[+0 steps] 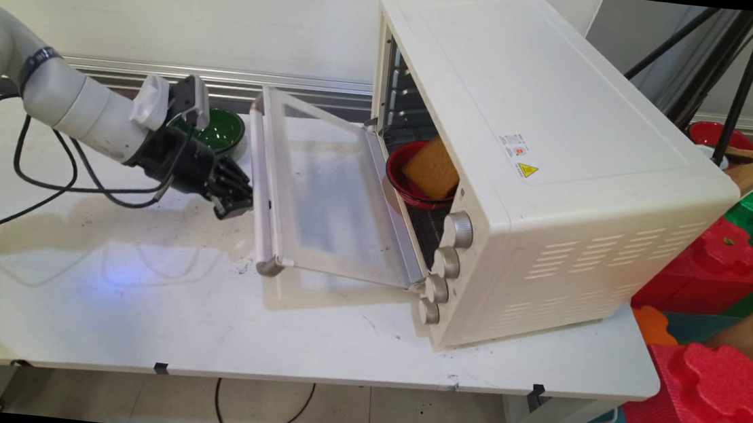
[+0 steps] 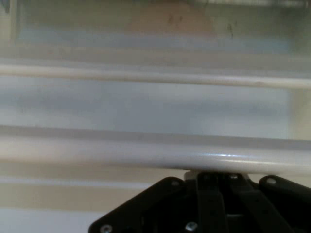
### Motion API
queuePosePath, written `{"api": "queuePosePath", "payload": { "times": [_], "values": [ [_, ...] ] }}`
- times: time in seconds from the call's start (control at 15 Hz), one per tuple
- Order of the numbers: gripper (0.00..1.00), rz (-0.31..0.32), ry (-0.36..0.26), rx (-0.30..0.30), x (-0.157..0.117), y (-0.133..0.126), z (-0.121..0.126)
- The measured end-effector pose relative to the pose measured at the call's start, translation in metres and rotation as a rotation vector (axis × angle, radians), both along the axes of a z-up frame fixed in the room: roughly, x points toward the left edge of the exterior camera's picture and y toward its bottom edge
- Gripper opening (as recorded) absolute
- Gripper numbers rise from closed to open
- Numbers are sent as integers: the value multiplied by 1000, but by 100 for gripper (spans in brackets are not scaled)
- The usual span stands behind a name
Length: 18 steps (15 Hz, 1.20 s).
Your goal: Close the oven
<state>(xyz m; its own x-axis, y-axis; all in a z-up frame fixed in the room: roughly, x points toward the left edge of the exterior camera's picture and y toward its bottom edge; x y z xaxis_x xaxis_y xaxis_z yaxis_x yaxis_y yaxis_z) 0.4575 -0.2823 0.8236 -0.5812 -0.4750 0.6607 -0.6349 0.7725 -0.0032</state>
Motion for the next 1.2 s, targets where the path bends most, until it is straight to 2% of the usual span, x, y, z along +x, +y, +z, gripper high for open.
{"api": "queuePosePath", "payload": {
  "times": [1.2],
  "values": [
    [0, -12, 183, -189, -30, -40, 88]
  ]
}}
